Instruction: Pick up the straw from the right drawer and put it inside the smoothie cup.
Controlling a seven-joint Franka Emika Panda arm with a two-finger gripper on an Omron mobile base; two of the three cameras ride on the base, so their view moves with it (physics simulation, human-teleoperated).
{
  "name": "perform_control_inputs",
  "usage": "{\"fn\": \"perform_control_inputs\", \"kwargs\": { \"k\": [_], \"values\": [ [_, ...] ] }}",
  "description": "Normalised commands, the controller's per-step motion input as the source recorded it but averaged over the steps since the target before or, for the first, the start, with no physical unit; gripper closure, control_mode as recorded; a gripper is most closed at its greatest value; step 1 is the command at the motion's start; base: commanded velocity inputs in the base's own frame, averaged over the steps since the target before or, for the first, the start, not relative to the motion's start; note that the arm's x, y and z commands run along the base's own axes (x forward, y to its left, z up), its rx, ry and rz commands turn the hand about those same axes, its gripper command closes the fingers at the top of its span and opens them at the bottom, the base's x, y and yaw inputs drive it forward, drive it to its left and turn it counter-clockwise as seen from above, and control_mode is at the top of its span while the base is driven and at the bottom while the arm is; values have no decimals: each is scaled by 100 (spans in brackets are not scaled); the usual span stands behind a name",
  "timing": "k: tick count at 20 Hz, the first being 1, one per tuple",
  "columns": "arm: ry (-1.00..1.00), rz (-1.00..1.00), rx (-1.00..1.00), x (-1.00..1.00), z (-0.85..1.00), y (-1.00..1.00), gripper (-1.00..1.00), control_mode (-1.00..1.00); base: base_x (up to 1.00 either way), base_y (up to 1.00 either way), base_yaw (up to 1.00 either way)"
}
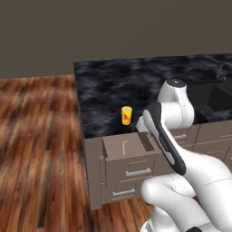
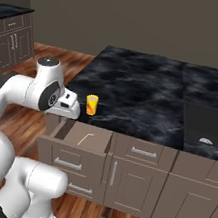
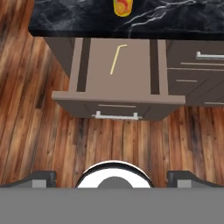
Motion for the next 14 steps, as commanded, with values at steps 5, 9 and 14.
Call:
{"fn": "perform_control_inputs", "kwargs": {
  "k": [5, 9, 14],
  "values": [
    [0, 0, 0, 45, -46, 0, -100, -100, 0, 0, 0],
    [0, 0, 0, 46, -52, 0, -100, -100, 0, 0, 0],
    [0, 0, 0, 36, -44, 0, -100, -100, 0, 0, 0]
  ]
}}
